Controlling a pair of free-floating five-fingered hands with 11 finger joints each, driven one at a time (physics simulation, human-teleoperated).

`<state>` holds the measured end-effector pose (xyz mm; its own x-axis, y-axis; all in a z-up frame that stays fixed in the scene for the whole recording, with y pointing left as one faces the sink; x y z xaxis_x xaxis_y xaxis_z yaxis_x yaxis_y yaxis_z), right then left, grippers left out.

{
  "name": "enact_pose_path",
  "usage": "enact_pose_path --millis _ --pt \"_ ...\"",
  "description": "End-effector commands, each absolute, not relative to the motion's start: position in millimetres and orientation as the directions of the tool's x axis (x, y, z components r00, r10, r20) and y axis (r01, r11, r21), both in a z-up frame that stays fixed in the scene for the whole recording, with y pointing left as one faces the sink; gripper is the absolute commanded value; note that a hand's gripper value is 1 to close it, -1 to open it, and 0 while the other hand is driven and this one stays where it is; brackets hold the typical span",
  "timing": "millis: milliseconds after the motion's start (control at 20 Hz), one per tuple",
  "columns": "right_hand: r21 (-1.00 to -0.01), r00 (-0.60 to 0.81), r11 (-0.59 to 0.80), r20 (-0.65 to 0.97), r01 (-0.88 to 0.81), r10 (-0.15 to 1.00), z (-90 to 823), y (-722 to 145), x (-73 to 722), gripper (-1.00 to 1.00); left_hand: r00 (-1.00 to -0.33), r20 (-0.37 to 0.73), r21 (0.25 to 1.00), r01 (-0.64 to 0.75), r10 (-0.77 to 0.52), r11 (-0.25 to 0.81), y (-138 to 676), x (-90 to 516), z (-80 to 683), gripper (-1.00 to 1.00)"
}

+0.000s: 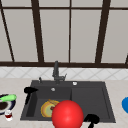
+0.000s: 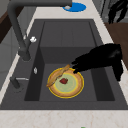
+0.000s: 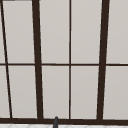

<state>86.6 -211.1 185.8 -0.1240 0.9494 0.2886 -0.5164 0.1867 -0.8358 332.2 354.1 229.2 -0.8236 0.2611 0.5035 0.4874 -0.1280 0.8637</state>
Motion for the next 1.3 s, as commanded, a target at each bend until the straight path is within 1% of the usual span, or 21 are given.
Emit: enact_pose_path --millis 0,300,550,650,750,800,900,1000,1100,1250 --pt "-0.836 -0.124 0.187 0.289 -0.516 0.949 186 -211 87 0.00 -0.800 0.560 0.827 0.553 0.214 -0.097 366 322 244 -1.00" --pt "-0.836 -0.124 0.187 0.289 -0.516 0.949 186 -211 87 0.00 -0.769 0.609 0.792 0.602 0.196 -0.102 379 311 250 -1.00" --pt "-0.836 -0.124 0.187 0.289 -0.516 0.949 186 -211 87 0.00 -0.763 0.614 0.788 0.609 0.201 -0.097 383 306 254 -1.00" --pt "-0.836 -0.124 0.187 0.289 -0.516 0.949 186 -211 87 0.00 -0.767 0.609 0.792 0.602 0.202 -0.100 381 307 255 -1.00" --pt "-0.836 -0.124 0.187 0.289 -0.516 0.949 186 -211 87 0.00 -0.764 0.602 0.798 0.589 0.233 -0.127 382 308 256 -1.00" --pt "-0.836 -0.124 0.187 0.289 -0.516 0.949 186 -211 87 0.00 -0.777 0.583 0.812 0.570 0.238 -0.130 382 306 253 -1.00" --pt "-0.836 -0.124 0.187 0.289 -0.516 0.949 186 -211 87 0.00 -0.778 0.583 0.812 0.570 0.233 -0.127 382 307 254 -1.00" --pt "-0.836 -0.124 0.187 0.289 -0.516 0.949 186 -211 87 0.00 -0.788 0.583 0.812 0.576 0.196 -0.099 384 304 254 -1.00" --pt "-0.836 -0.124 0.187 0.289 -0.516 0.949 186 -211 87 0.00 -0.787 0.577 0.815 0.575 0.218 -0.079 390 305 263 -1.00" --pt "-0.836 -0.124 0.187 0.289 -0.516 0.949 186 -211 87 0.00 -0.784 0.582 0.811 0.579 0.215 -0.085 395 304 274 -1.00"
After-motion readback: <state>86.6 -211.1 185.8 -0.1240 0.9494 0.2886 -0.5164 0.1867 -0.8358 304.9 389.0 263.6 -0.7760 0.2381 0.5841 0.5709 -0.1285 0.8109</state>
